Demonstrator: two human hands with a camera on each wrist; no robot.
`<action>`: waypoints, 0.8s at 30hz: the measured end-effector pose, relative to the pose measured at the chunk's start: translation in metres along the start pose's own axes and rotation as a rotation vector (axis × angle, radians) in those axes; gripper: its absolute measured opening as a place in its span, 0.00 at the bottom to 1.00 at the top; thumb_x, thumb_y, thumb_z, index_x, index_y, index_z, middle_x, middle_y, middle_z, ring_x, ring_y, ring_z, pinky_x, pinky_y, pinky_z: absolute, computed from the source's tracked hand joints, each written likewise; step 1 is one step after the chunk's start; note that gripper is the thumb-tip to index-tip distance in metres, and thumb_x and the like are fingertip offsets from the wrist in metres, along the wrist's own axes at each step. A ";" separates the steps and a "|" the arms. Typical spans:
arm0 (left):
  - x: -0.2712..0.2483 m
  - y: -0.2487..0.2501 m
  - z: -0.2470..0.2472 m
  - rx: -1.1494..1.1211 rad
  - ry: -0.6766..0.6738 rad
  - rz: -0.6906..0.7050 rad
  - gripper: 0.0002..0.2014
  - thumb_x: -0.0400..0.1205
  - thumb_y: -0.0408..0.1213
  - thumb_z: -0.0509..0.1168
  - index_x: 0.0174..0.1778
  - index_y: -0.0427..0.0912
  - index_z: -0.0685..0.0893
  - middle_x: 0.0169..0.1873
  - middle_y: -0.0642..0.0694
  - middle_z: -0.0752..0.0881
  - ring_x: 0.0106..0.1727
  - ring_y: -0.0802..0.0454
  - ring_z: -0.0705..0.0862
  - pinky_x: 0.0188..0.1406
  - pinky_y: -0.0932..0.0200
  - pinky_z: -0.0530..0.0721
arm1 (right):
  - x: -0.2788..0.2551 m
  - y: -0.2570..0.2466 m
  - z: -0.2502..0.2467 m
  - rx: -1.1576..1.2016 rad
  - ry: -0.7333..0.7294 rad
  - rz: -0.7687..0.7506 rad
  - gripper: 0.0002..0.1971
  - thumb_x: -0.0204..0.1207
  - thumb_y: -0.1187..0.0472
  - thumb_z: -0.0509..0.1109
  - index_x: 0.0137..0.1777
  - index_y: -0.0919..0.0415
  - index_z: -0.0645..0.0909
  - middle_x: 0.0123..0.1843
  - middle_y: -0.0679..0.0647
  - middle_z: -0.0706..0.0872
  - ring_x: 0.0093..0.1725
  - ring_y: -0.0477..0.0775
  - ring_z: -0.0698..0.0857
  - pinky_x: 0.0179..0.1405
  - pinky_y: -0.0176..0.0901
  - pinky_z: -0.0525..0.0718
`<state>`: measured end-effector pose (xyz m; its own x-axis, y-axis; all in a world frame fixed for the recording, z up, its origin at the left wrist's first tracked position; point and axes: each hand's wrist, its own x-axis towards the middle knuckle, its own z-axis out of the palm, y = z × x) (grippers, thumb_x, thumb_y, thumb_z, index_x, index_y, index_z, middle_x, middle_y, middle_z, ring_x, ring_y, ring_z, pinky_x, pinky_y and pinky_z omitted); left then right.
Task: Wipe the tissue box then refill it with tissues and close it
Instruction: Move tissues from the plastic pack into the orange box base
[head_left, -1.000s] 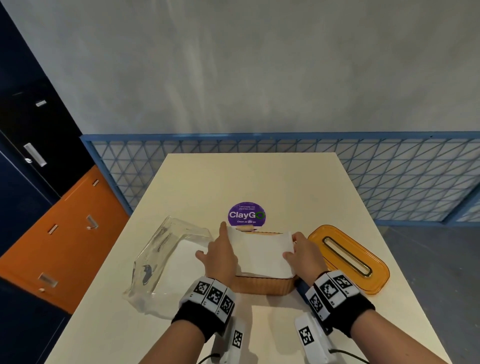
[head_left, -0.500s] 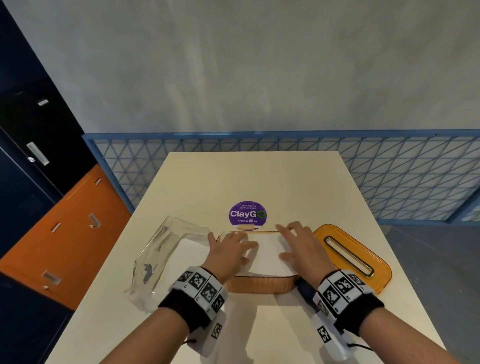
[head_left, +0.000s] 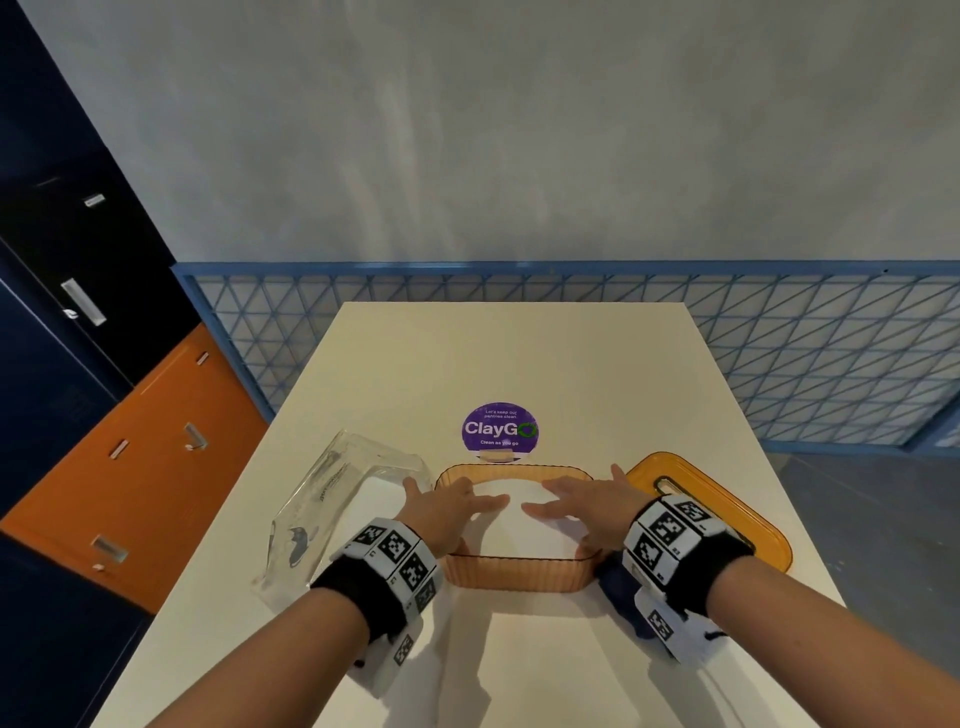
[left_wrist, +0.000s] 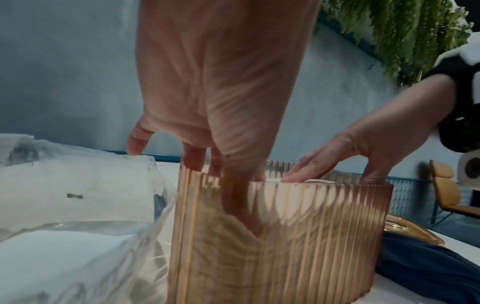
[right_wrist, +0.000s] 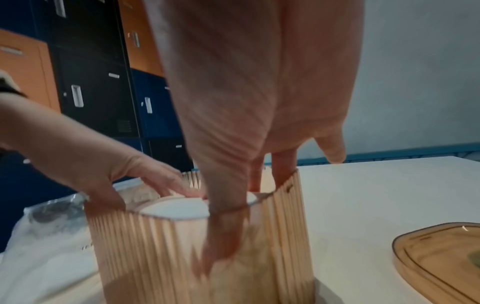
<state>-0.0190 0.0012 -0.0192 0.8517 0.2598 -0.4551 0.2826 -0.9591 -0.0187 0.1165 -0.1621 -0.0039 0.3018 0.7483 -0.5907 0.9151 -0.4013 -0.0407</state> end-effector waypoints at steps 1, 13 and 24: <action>0.000 0.001 0.000 0.012 0.008 0.002 0.36 0.83 0.32 0.61 0.80 0.67 0.52 0.75 0.45 0.67 0.73 0.43 0.73 0.72 0.27 0.56 | 0.001 -0.001 0.002 -0.006 0.017 0.003 0.35 0.81 0.53 0.62 0.81 0.35 0.47 0.86 0.47 0.48 0.84 0.55 0.52 0.78 0.74 0.41; -0.019 -0.048 0.018 -0.580 0.606 -0.462 0.13 0.84 0.35 0.58 0.63 0.40 0.81 0.60 0.41 0.83 0.60 0.44 0.81 0.58 0.51 0.79 | -0.010 0.002 0.018 0.377 0.614 0.081 0.19 0.84 0.55 0.57 0.74 0.48 0.71 0.79 0.48 0.67 0.78 0.51 0.66 0.78 0.51 0.65; 0.007 -0.046 0.080 -0.274 0.022 -0.701 0.34 0.76 0.58 0.66 0.71 0.40 0.68 0.70 0.40 0.71 0.72 0.42 0.72 0.70 0.53 0.75 | -0.013 -0.006 0.029 0.638 0.338 0.191 0.33 0.85 0.54 0.52 0.83 0.56 0.37 0.78 0.59 0.65 0.71 0.56 0.73 0.65 0.42 0.73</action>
<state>-0.0618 0.0380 -0.0929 0.4393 0.8042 -0.4003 0.8592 -0.5063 -0.0743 0.0989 -0.1846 -0.0197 0.6000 0.7150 -0.3590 0.5364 -0.6924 -0.4826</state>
